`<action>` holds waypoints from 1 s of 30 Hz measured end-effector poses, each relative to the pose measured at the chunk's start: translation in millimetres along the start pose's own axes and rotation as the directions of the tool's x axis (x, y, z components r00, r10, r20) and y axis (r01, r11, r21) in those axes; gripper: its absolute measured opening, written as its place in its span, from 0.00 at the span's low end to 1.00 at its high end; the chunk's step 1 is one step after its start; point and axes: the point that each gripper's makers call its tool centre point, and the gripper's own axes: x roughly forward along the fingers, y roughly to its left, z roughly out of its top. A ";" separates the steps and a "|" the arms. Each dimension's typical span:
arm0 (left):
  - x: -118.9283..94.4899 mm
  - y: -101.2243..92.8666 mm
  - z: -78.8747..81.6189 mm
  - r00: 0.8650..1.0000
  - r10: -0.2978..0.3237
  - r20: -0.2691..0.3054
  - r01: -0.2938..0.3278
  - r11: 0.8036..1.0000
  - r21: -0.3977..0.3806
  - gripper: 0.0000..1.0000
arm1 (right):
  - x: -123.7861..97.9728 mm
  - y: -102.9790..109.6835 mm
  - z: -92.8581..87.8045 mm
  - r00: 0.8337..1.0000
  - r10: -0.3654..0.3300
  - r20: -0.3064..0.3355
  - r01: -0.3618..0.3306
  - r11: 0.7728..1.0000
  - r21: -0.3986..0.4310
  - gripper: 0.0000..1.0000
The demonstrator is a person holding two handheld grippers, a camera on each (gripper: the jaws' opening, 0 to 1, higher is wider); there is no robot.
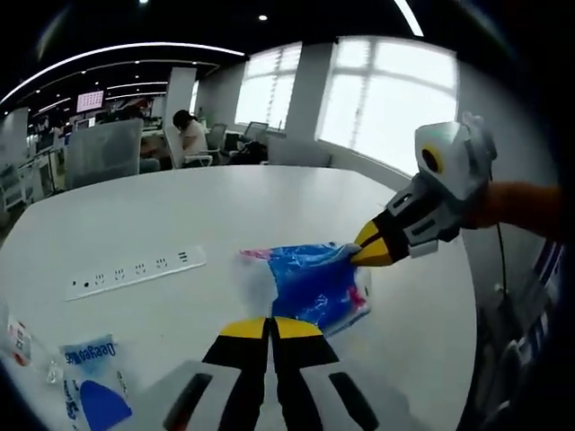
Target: Arrange the tabletop items into an orderly group along one side of the table until the central work area is clear of visible clutter.
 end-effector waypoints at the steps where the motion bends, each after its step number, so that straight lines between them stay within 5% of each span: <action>1: 3.7 -1.0 0.1 1.000 -0.003 -0.002 0.003 1.000 -0.003 0.00 | -0.7 -1.1 -0.9 1.000 0.000 -0.002 0.000 1.000 -0.004 0.00; 30: 68.6 -28.9 -8.1 0.996 -0.076 -0.056 0.071 0.994 -0.089 0.00 | 8.9 -44.2 -55.1 0.995 -0.020 -0.103 0.013 0.998 -0.068 0.00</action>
